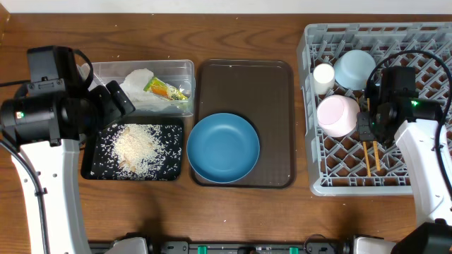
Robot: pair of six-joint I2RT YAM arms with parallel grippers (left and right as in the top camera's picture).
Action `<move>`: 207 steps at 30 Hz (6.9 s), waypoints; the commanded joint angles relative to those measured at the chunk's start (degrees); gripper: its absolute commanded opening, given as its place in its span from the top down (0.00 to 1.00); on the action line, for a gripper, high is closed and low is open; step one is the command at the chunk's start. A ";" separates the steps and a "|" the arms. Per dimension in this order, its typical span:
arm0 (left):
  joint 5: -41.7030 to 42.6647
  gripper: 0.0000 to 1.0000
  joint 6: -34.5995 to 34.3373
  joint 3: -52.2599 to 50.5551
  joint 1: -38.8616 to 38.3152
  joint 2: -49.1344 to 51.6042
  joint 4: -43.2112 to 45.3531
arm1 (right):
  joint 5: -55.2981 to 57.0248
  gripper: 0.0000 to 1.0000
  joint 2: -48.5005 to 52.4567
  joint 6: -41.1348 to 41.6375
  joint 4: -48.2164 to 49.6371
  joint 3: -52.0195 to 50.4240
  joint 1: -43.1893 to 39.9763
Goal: Sort waste into correct bins and load items into the dishwasher rack
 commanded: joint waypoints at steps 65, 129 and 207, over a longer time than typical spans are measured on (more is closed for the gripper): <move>-0.92 0.04 0.33 0.07 0.26 0.33 -0.15 | -64.61 0.53 -0.63 13.40 7.52 4.96 5.49; -0.92 0.04 0.33 0.07 0.26 0.33 -0.17 | -13.18 0.73 22.99 19.17 26.29 4.70 66.93; -0.92 0.04 0.33 0.07 0.26 0.33 -0.15 | -18.23 0.99 -14.82 16.55 7.76 6.08 48.35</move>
